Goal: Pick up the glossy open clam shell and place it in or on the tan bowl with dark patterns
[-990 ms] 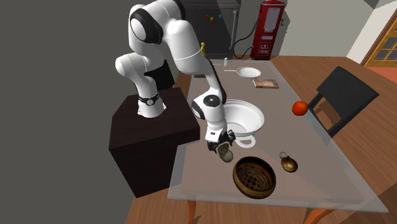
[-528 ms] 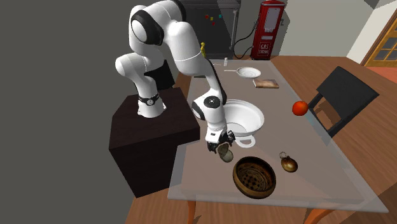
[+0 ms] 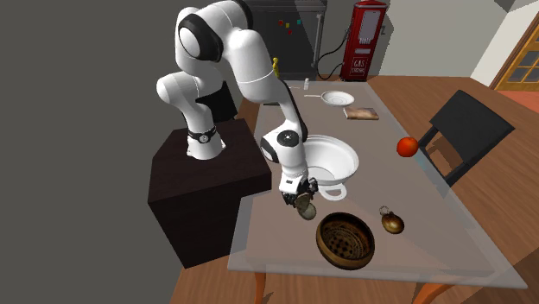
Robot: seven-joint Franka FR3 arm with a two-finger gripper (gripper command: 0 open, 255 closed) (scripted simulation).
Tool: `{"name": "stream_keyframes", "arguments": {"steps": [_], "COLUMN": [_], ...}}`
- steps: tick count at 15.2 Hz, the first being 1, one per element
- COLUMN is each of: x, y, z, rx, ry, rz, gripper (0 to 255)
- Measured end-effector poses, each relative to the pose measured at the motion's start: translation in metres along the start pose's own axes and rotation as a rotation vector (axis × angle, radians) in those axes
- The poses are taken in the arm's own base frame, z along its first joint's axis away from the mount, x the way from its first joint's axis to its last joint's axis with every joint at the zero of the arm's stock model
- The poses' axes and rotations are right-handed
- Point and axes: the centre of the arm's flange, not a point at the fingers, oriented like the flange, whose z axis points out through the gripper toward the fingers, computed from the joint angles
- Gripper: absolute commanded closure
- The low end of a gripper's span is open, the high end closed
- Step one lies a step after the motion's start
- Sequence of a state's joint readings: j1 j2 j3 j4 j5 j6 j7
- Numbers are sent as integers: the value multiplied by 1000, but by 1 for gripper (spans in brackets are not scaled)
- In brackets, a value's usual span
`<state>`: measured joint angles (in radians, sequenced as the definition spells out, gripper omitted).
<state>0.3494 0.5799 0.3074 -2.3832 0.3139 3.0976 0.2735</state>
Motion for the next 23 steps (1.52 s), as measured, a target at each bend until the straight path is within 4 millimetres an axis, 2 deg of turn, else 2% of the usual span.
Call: {"name": "stream_keyframes", "arguments": {"steps": [5, 23], "x": [-2, 1], "y": [-3, -26], "z": [-9, -101], "rx": [-1, -1], "ry": [-6, -8], "rz": [-3, -5], "gripper": [255, 255]}}
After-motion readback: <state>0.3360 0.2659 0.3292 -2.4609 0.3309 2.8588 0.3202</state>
